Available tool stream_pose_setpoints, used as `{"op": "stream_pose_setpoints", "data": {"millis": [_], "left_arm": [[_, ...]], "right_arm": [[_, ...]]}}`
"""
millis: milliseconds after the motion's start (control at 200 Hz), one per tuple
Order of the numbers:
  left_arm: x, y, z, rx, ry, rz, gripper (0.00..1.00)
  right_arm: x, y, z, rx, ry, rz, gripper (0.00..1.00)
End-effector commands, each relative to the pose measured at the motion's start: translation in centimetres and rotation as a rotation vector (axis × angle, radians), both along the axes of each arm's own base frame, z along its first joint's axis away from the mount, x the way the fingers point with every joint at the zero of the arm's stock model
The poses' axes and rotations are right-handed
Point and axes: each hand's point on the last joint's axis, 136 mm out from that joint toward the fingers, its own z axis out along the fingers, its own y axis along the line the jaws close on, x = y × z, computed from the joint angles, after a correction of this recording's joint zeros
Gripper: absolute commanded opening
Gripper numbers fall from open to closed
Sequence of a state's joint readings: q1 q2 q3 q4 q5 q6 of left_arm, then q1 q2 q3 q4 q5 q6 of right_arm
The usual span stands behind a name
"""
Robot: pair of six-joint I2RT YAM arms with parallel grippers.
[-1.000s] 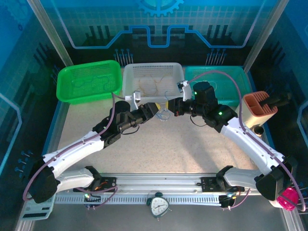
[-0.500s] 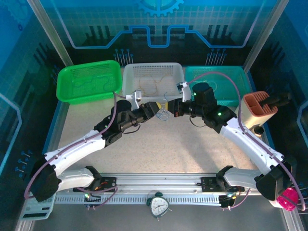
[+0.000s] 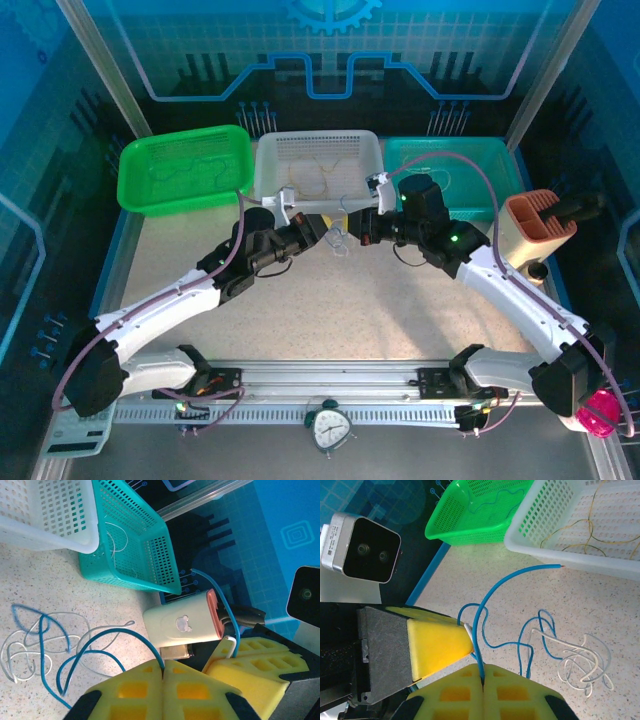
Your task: Untangle the cables
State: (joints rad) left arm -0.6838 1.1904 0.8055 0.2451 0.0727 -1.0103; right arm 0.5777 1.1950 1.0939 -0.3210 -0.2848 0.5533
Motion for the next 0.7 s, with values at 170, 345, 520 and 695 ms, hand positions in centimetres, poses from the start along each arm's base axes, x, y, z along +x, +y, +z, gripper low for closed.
{"op": "stream_pose_setpoints", "data": {"millis": [170, 345, 520, 695], "left_arm": [[0.1, 0.4, 2.1, 0.007, -0.087, 0.020, 0.00], [-0.3, 0.7, 2.8, 0.026, -0.128, 0.011, 0.00], [-0.8, 1.1, 3.7, 0.042, -0.175, 0.001, 0.00], [-1.5, 0.8, 4.7, 0.057, -0.231, -0.043, 0.00]], "right_arm": [[-0.1, -0.6, 0.2, 0.004, -0.016, -0.025, 0.00], [0.4, -1.3, -0.9, -0.009, 0.006, -0.060, 0.00], [0.9, -1.9, -3.0, -0.023, 0.047, -0.091, 0.01], [1.1, -2.0, -5.3, -0.041, 0.087, -0.102, 0.09]]}}
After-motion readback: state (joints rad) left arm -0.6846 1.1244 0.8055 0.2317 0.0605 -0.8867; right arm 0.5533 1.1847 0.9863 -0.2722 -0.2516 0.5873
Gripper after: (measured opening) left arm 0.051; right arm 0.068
